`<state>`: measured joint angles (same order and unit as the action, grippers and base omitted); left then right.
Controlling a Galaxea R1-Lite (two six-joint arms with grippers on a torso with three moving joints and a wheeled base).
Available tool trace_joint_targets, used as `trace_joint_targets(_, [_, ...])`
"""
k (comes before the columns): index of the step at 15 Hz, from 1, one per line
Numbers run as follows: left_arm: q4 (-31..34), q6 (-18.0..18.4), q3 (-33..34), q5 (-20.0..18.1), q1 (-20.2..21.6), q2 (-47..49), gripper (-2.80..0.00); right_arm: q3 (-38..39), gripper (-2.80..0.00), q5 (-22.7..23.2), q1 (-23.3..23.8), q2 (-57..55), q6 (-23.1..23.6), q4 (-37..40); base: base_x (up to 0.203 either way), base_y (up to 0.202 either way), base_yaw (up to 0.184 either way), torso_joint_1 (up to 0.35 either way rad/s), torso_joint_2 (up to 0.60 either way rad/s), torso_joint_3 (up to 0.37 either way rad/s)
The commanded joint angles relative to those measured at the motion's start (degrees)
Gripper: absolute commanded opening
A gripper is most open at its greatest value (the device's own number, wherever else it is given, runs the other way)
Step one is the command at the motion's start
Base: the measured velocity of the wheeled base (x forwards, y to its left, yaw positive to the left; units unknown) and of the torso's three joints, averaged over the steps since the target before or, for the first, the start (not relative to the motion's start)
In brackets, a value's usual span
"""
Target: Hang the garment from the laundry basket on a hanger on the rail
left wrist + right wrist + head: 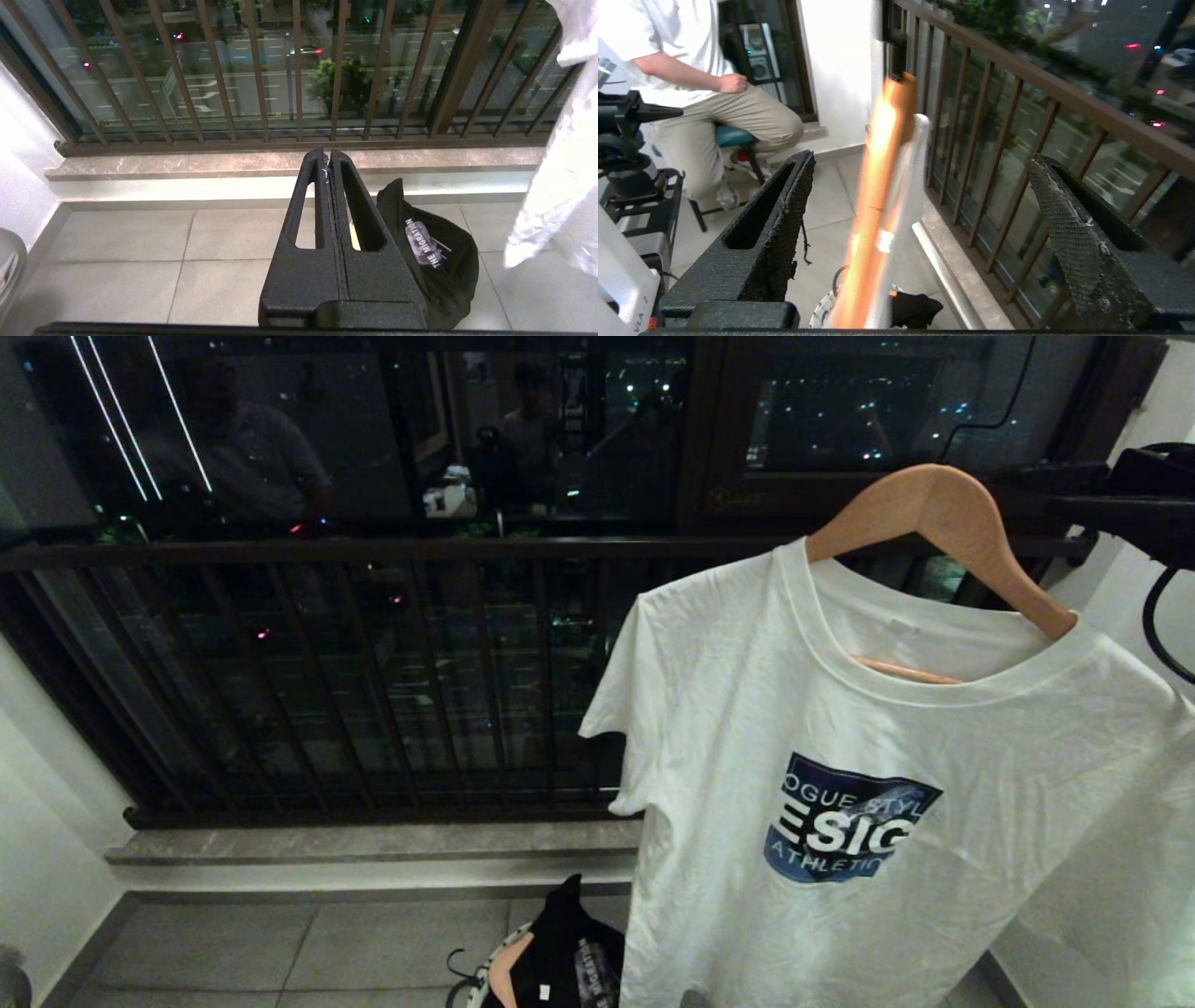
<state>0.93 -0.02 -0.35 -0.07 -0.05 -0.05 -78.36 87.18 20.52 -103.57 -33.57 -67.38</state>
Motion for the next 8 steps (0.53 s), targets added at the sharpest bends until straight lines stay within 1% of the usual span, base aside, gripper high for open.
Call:
trace_joint_targets(1, [0.0,-0.1,0.0,0.0,0.0,0.0,-2.80,1.6,0.00,0.5,0.8,3.5,-0.2,-0.4,0.000,0.000,0.000,0.000,0.00,0.000])
trace_joint_targets(3, [0.0,-0.1,0.0,0.0,0.0,0.0,-2.80,3.7,0.00,0.5,1.7,5.9,-0.2,-0.4,0.000,0.000,0.000,0.000,0.00,0.000])
trace_joint_targets(4, [0.0,-0.1,0.0,0.0,0.0,0.0,-2.80,5.4,0.00,-0.5,2.2,7.6,-0.2,-0.5,0.000,0.000,0.000,0.000,0.00,0.000])
trace_joint_targets(7, [0.0,-0.2,0.0,0.0,0.0,0.0,-2.80,12.4,0.00,-6.1,3.3,14.5,-0.2,-0.5,0.000,0.000,0.000,0.000,0.00,0.000])
trace_joint_targets(8, [0.0,-0.2,0.0,0.0,0.0,0.0,-2.80,15.4,-2.80,-7.2,3.9,16.9,-0.3,-0.7,0.000,0.000,0.000,0.000,0.00,0.000])
